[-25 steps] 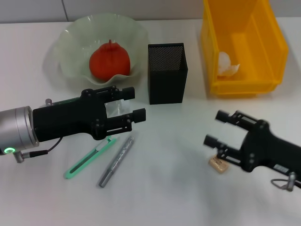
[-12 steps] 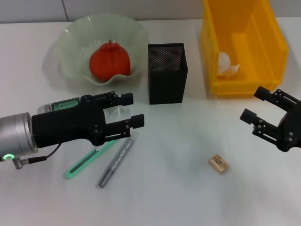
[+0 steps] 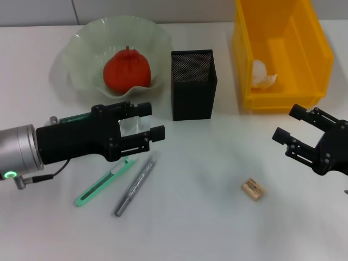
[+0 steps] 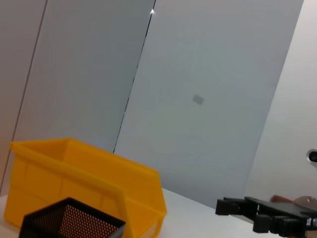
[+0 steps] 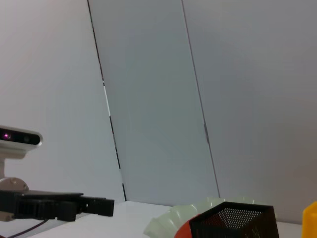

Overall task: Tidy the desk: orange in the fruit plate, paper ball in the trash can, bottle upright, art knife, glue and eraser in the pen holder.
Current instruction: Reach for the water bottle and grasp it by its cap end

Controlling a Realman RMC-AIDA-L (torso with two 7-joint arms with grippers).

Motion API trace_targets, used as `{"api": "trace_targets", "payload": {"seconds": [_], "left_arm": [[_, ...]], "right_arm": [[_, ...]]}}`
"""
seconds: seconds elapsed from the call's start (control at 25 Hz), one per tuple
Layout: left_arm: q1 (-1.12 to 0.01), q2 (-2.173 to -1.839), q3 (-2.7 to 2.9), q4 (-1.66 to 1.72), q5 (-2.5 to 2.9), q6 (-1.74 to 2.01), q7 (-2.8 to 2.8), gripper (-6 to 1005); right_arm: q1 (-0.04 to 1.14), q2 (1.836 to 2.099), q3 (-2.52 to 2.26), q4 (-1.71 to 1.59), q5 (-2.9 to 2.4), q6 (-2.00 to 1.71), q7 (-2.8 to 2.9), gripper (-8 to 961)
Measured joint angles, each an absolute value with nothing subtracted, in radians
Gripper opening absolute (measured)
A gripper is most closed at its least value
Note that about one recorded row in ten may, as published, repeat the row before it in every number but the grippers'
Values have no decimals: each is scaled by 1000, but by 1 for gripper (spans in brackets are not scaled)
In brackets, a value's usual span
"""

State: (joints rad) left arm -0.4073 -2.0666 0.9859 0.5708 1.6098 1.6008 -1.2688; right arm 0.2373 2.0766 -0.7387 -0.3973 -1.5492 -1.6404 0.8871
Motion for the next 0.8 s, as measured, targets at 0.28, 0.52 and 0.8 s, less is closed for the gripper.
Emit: {"api": "trace_targets", "payload": {"seconds": [0.28,0.52,0.8], "left_arm": [[-438,-2066,986,706,1704,1573,-1425,678],[-487,-2065,979,871,1883,1531,-1674,678],[-503,-2069,991,1107,2080,1528,-1888,677]], "right_arm": [[251,2078,-740,-367,-1549,-1611,888,702],[264,2079,-741,-344,-1549,-1585,888,702],[265,2079,-741,-342,-1549,-1576,888,702]]}}
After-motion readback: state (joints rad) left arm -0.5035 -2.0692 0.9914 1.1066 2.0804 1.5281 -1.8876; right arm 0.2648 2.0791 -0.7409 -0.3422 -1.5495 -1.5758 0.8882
